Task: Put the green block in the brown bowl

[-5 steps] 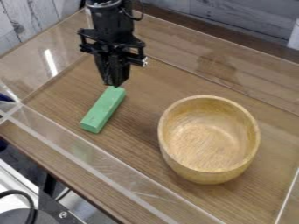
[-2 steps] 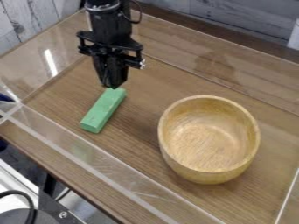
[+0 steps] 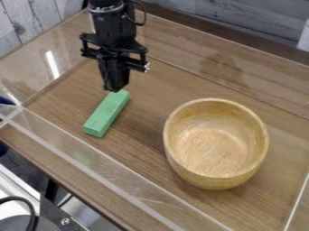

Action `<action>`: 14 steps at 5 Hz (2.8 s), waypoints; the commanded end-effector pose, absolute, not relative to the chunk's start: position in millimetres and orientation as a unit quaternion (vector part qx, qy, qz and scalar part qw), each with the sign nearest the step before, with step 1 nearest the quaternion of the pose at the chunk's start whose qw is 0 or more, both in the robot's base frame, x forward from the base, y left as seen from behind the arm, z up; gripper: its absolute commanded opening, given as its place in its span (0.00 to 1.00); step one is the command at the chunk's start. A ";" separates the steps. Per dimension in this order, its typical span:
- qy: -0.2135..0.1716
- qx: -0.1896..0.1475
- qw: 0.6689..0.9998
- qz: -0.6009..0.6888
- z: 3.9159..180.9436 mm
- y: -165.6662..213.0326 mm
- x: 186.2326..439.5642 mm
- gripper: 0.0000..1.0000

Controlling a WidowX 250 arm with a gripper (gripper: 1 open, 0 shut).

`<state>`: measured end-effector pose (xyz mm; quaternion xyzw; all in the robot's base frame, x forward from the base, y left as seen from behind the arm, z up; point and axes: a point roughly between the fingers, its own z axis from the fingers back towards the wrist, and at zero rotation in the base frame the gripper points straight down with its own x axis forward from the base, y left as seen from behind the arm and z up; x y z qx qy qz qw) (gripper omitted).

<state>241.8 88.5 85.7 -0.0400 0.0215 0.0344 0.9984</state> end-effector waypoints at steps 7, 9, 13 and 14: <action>0.021 -0.035 0.999 0.031 83.5 92.0 245.3 1.00; 0.028 -0.033 0.999 0.032 77.8 94.0 245.0 1.00; 0.047 -0.015 0.997 0.056 44.9 113.3 240.2 1.00; 0.051 -0.015 0.997 0.061 38.8 115.3 239.9 1.00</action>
